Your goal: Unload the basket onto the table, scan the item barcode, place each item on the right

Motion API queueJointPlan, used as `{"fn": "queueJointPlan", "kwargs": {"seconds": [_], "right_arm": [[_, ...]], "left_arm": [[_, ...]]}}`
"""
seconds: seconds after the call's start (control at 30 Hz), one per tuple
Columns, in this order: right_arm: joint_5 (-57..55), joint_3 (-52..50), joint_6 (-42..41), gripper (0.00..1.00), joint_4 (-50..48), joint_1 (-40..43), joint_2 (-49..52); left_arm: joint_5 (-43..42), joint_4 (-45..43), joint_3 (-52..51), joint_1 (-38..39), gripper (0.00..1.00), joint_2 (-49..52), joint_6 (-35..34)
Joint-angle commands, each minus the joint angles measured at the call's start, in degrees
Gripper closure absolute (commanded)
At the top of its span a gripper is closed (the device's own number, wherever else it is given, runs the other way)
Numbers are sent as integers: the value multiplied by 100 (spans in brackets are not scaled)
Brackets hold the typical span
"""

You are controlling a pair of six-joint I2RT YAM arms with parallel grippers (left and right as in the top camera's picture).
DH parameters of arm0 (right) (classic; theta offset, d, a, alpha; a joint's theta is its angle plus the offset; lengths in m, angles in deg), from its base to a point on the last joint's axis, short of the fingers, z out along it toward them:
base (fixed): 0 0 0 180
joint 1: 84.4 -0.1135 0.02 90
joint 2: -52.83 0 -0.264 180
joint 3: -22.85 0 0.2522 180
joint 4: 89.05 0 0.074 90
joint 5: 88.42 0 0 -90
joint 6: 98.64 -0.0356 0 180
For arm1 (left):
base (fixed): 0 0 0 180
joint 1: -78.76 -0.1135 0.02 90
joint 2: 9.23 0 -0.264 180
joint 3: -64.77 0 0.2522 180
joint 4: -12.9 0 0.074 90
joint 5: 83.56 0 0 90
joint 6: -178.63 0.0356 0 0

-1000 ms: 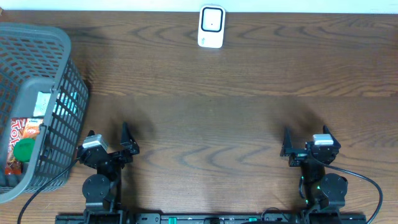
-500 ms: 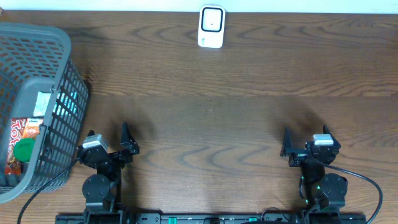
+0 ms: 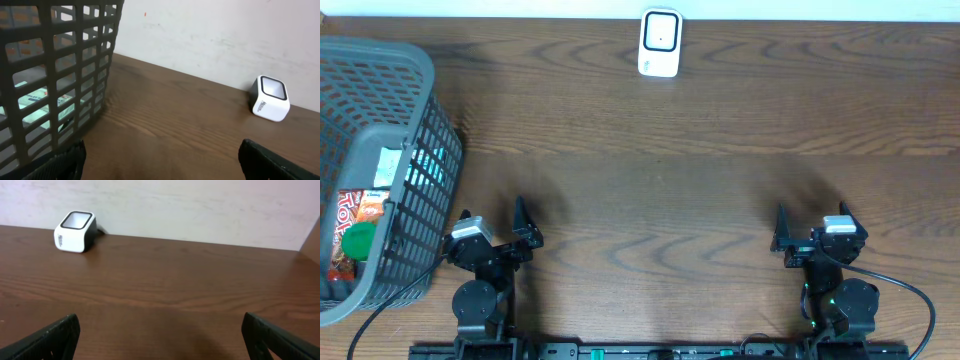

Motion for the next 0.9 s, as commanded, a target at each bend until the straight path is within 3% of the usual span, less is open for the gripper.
{"fn": "queueJointPlan", "kwargs": {"seconds": [0.0,0.43,0.77,0.87], "right_arm": [[7,-7,9,1,24,79,2],[7,-7,9,1,24,79,2],[7,-7,9,1,24,79,2],[7,-7,9,1,24,79,2]], "left_arm": [[-125,275,-87,-24,2,-4,37],[-1633,267,319,-22,2,579,382],[-2194,302,1897,-22,2,2149,439],[-2192,750,2680,-22,2,2763,442]]}}
